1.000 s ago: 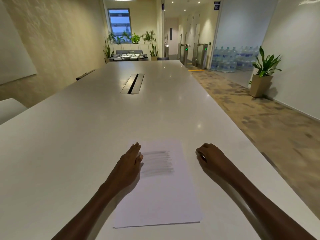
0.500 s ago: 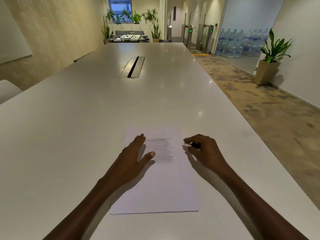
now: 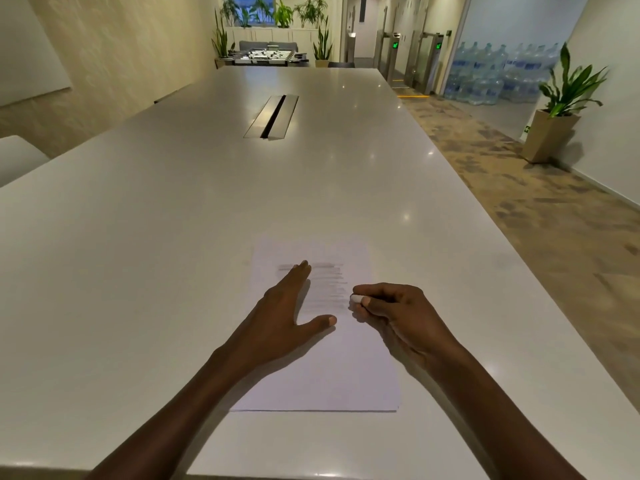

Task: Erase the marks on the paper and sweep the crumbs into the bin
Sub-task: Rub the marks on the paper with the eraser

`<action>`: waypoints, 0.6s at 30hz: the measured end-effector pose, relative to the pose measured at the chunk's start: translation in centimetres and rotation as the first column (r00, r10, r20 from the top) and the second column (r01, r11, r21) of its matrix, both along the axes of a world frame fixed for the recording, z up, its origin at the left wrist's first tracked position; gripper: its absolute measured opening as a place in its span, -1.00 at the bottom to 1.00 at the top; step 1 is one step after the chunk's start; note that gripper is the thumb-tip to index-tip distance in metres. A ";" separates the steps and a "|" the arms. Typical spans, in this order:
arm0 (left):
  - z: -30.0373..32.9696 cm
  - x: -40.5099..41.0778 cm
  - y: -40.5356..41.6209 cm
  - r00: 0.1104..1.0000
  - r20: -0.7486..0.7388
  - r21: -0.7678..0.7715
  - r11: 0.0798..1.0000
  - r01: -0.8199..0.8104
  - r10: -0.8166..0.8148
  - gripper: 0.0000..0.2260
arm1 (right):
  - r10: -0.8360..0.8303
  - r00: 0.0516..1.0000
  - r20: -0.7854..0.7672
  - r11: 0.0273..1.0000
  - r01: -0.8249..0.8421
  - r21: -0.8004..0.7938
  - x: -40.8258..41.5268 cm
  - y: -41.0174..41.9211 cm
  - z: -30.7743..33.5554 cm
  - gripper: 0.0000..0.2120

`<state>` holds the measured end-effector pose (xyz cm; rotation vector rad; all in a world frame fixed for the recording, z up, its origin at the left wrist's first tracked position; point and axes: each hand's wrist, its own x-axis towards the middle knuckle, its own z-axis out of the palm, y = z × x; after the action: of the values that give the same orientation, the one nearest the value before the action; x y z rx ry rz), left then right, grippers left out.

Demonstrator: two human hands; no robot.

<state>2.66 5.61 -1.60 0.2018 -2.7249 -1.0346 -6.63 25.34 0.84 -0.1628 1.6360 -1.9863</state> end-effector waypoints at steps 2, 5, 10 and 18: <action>-0.3 0.1 0.2 1.000 0.024 0.037 0.999 0.015 -0.016 -0.09 | -0.027 1.000 -0.013 1.000 0.027 -0.004 0.0 -0.1 -0.3 -0.88; -1.0 0.2 0.4 0.998 0.054 0.054 0.998 0.030 -0.032 -0.05 | -0.031 0.989 -0.146 0.998 0.038 0.046 0.2 0.1 -0.5 -0.93; -1.8 -0.1 0.4 0.995 0.093 -0.085 0.996 0.039 -0.031 -0.01 | 0.110 0.853 -0.510 0.893 0.140 0.427 0.3 0.1 -1.0 -0.89; -1.5 -0.3 1.1 0.990 0.144 -0.297 0.954 0.033 0.010 0.01 | 0.100 0.788 -0.608 0.861 0.237 0.449 1.7 -0.5 -0.8 -0.86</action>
<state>2.32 6.72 -3.14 0.2160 -2.9708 -0.6177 -4.88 24.81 0.01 -0.6086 2.5657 -1.5428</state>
